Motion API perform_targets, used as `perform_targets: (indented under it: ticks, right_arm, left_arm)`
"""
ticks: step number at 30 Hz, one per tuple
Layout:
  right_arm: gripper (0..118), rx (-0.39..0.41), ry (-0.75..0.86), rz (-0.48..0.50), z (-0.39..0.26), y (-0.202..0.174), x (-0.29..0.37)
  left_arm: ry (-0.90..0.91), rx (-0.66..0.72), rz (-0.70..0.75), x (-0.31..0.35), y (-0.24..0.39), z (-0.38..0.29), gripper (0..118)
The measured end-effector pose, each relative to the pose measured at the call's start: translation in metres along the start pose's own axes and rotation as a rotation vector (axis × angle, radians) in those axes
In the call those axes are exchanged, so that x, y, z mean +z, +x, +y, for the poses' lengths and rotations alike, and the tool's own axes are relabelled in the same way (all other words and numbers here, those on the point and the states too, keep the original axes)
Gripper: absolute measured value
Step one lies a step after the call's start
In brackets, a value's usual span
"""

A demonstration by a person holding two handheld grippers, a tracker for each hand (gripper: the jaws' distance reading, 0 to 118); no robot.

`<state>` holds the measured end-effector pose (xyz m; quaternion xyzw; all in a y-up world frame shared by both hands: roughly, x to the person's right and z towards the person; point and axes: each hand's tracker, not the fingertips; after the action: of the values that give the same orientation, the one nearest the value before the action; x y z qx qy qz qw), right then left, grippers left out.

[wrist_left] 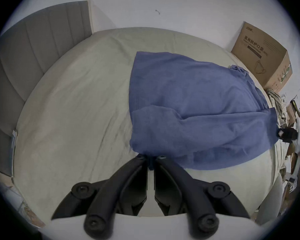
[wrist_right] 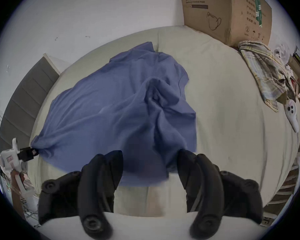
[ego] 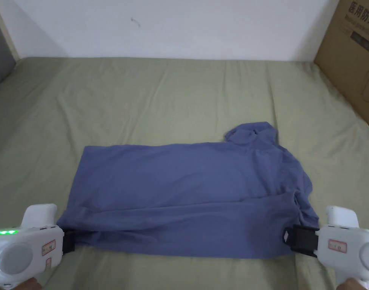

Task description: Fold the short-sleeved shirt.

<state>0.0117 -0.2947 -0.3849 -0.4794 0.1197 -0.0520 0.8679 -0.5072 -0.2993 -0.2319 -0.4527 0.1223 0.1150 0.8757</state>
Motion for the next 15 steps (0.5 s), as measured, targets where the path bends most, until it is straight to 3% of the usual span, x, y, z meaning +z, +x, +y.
perform_targets:
  ticks: [2, 4, 6, 9, 15]
  right_arm:
    - [22, -0.019, -0.068, 0.012, 0.004, 0.0, -0.021]
    - [19, -0.026, -0.171, -0.009, 0.002, -0.006, -0.038]
    - [16, 0.043, -0.128, -0.023, 0.006, -0.009, -0.028]
    - [14, 0.016, -0.114, 0.012, 0.015, -0.005, -0.009]
    - [14, 0.059, -0.077, 0.014, 0.014, -0.003, 0.034]
  left_arm:
    - [0.002, 0.003, -0.004, 0.003, -0.001, 0.002, 5]
    - [0.004, 0.01, -0.012, 0.005, -0.002, 0.004, 5]
    - [0.003, 0.006, -0.012, 0.009, -0.002, 0.006, 5]
    - [0.007, -0.006, -0.021, 0.018, -0.003, 0.009, 5]
    - [0.017, -0.009, -0.034, 0.045, -0.002, 0.006, 5]
